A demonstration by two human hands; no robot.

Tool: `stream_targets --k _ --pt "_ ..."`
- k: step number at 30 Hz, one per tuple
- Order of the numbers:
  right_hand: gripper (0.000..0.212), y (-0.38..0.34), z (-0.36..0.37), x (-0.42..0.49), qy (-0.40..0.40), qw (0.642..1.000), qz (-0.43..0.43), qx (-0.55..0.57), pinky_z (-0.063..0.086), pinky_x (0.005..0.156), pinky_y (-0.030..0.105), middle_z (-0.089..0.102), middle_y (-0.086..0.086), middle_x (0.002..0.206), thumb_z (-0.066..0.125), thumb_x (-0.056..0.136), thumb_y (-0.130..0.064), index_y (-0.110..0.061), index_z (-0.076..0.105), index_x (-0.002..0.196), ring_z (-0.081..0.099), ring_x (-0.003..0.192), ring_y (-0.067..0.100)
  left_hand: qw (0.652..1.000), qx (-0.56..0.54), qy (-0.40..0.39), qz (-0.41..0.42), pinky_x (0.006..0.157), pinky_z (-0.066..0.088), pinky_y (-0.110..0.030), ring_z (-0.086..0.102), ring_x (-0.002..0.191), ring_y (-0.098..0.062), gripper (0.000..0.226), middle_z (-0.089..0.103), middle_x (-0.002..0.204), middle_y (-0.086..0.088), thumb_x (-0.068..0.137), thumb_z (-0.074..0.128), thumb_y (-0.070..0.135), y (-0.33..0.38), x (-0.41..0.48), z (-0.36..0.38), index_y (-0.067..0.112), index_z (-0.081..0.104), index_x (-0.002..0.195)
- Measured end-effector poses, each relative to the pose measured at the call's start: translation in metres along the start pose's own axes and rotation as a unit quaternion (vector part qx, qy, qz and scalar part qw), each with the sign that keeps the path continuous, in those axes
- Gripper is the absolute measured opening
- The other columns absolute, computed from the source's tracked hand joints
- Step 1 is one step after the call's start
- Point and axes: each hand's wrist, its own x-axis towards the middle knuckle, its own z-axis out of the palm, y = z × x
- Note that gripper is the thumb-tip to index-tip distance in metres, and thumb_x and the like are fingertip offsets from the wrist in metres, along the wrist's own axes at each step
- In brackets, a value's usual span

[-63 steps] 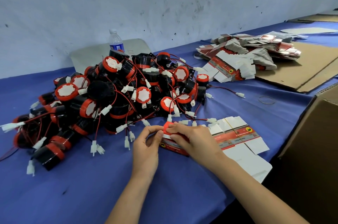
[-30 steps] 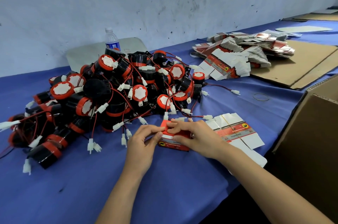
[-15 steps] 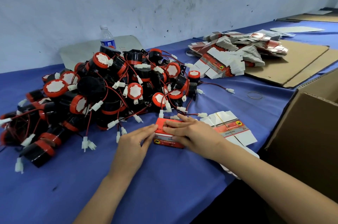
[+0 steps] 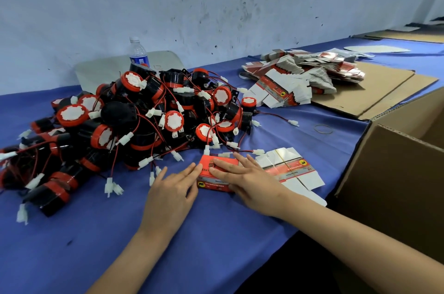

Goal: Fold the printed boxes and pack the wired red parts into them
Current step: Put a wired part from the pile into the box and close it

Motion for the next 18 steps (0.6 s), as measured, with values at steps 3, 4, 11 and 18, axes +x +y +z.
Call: stream_targets --k 3,4,11,18 --pt "0.045 -0.006 -0.003 0.003 0.066 0.997 -0.028 0.017 0.020 0.108 0.028 0.031 -0.006 0.154 0.043 0.100 -0.017 -0.026 0.041 0.144 0.037 0.130 0.023 0.999 0.013 -0.028 0.029 0.091 0.052 -0.049 0.064 0.101 -0.021 0.076 0.059 0.134 -0.006 0.064 0.089 0.016 0.000 -0.005 0.001 0.009 0.058 0.132" --pt "0.041 -0.010 -0.006 0.005 0.097 0.993 -0.022 0.070 0.026 0.103 0.026 0.042 -0.004 0.148 0.045 0.099 -0.017 -0.023 0.049 0.139 0.043 0.127 0.019 0.999 0.002 -0.035 0.037 0.094 0.051 -0.046 0.057 0.109 -0.020 0.080 0.054 0.139 -0.005 0.066 0.088 0.022 0.000 -0.006 0.000 0.011 0.052 0.137" --pt "0.052 -0.030 -0.021 0.004 0.064 0.966 -0.011 0.249 0.041 0.096 0.026 0.058 -0.008 0.119 0.073 0.082 -0.036 -0.024 0.052 0.129 0.051 0.110 0.008 0.978 -0.207 -0.008 -0.028 0.085 0.044 -0.009 0.048 0.109 0.005 0.053 0.052 0.120 0.015 0.077 0.072 0.039 -0.004 -0.008 -0.012 0.023 0.055 0.124" --pt "0.052 -0.028 -0.018 0.004 0.117 0.976 -0.006 0.181 0.037 0.082 0.010 0.060 -0.008 0.113 0.076 0.080 -0.029 -0.023 0.052 0.126 0.051 0.099 0.004 0.976 -0.218 -0.001 -0.026 0.083 0.037 0.001 0.048 0.105 0.010 0.054 0.058 0.115 0.016 0.076 0.072 0.048 0.001 -0.006 -0.015 0.023 0.057 0.122"
